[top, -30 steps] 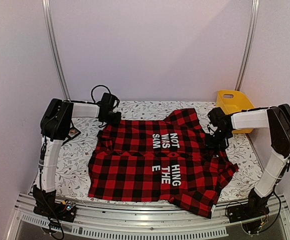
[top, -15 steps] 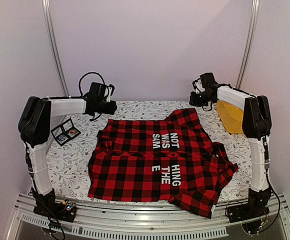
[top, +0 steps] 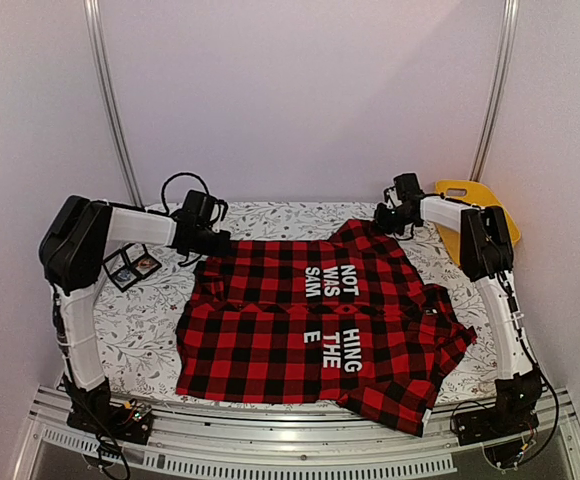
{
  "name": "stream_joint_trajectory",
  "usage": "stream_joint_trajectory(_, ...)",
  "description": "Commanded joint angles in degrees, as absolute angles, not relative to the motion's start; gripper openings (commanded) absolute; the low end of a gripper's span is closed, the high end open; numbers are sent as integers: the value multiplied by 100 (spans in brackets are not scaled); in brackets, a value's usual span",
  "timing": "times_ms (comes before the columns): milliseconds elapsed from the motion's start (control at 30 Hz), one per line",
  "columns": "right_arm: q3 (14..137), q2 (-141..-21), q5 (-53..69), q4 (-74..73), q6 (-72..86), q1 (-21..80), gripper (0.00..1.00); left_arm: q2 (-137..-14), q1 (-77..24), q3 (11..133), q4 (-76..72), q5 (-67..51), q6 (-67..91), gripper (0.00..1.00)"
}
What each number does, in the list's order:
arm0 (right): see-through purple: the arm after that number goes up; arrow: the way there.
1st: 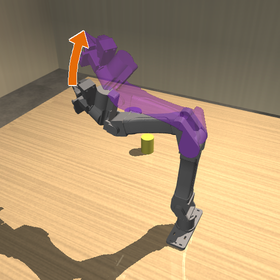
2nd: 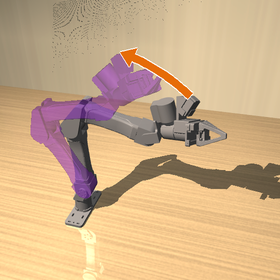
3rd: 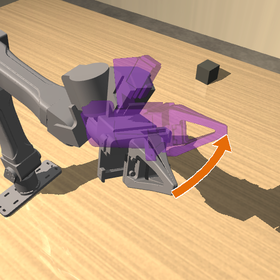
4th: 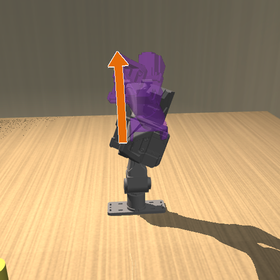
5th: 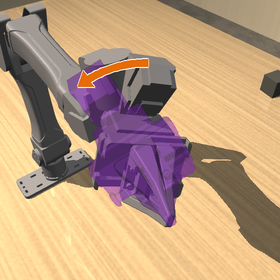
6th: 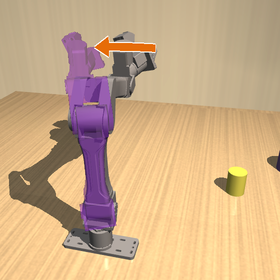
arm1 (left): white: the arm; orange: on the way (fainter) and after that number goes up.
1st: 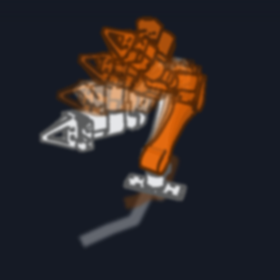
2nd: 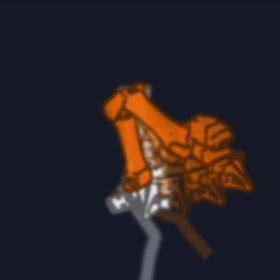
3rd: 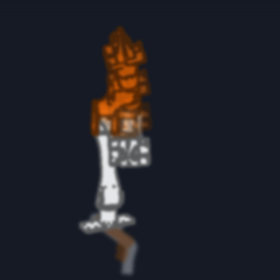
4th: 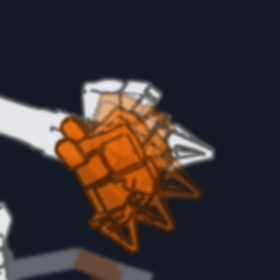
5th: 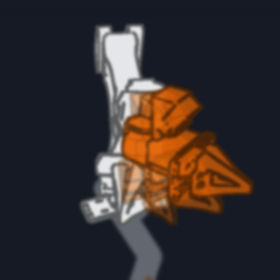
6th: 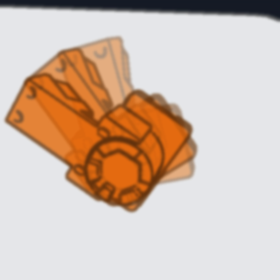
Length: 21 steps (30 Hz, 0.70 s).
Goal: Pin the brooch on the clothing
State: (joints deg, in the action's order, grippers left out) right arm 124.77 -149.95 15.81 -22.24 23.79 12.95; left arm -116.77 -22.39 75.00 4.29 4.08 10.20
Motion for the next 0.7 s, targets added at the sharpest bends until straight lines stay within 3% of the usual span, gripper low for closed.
stream_joint_trajectory(0,12750,-15284,1167,-2171,2981,1195,0,-12004,-2206,7533,603,1086,1041,32)
stream_joint_trajectory(233,13041,-15063,1268,-2248,2632,1065,0,-12264,-2057,7770,772,1377,975,32)
stream_joint_trajectory(467,12988,-13988,1083,-2992,1614,1060,8,-11675,-1978,7463,321,1184,821,32)
stream_joint_trajectory(667,11275,-12391,74,-3557,1176,1064,14,-10673,-2110,7005,-143,997,725,33)
